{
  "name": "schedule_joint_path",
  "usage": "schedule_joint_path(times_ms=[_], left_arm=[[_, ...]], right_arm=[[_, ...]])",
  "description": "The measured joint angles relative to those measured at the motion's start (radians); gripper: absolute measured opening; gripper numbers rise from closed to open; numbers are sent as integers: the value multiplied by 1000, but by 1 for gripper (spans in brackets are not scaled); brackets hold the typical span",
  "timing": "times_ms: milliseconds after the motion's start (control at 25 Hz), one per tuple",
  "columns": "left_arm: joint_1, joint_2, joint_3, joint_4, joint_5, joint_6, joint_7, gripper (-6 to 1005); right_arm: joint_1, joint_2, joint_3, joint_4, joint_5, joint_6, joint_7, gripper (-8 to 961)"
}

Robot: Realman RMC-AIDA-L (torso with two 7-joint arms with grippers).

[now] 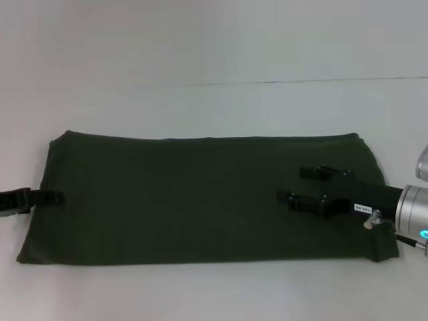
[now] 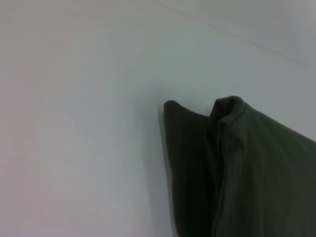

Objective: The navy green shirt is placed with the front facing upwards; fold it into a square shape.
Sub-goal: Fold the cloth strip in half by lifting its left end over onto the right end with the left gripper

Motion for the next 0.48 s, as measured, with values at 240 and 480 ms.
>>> schedule_joint_path(times_ms=[240, 480], left_arm=[[0, 5, -5, 6, -4, 9, -3, 877], [-1, 4, 0, 6, -3, 4, -2, 876]], right_arm=[[0, 0, 0, 0, 0, 1, 1, 868], [0, 0, 0, 0, 0, 1, 2, 868]])
